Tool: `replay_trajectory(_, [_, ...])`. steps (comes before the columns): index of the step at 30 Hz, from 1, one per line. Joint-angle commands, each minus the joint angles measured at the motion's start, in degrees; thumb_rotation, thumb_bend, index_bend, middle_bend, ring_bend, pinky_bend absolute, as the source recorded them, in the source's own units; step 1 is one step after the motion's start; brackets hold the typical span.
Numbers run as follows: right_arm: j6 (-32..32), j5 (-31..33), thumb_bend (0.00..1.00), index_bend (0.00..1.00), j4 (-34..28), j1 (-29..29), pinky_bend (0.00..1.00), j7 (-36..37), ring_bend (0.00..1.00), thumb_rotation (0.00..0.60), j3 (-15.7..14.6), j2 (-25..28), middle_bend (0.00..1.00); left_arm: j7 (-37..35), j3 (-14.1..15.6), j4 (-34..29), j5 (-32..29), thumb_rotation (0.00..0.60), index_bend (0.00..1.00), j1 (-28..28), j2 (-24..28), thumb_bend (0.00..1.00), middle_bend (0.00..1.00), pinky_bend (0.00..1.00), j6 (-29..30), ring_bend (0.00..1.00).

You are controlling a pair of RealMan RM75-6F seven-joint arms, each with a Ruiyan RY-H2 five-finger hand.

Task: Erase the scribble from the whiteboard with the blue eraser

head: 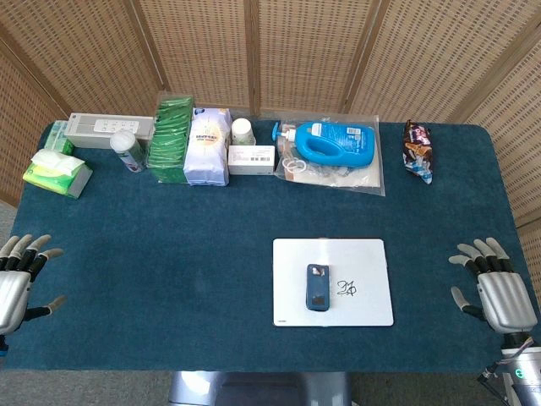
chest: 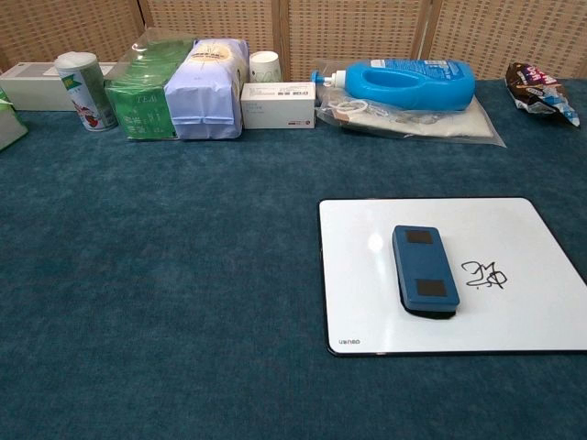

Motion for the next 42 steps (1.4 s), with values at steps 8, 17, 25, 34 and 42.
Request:
replay_trajectory(8, [-8.11,-4.77,0.34,0.32,2.15,7.76,0.16,8.82,0.14,0.6,0.18,1.24,0.24,-0.48,-0.28,-1.62,0.0,0.6,0.26,-0.85,0.55,0.17,0.15,0.0,-1.04,0.09])
replay_trajectory(17, [-14.87,-10.27,0.27,0.32,5.24,15.24,0.16,13.73,0.14,0.6,-1.16,-0.52,0.24,2.31,-0.69,-4.25,-1.72,0.6,0.26,-1.86,1.26,0.17,0.15,0.0,-3.0,0.1])
replay_trajectory(25, [-20.14,-16.67,0.19,0.33,10.4,22.83,0.16,14.2,0.14,0.6,-3.36,-4.73,0.24,2.22,-1.29,-8.43,-1.29,0.6,0.26,-2.48,3.57,0.17,0.15,0.0,-2.9,0.1])
replay_trajectory(34, [-21.7,-18.97,0.14,0.33,12.99,26.72,0.16,14.42,0.09,0.6,-5.21,-6.83,0.22,2.41,-0.86,-10.1,-2.25,0.6,0.26,-2.52,4.62,0.17,0.14,0.0,-3.84,0.1])
replay_trajectory(42, [-27.59,-18.35,0.21,0.3,10.03,32.41,0.11,13.25,0.01,0.6,-5.55,-6.9,0.15,1.72,-0.69,-9.67,-2.99,0.6,0.25,-2.48,4.62,0.17,0.14,0.0,-4.16,0.1])
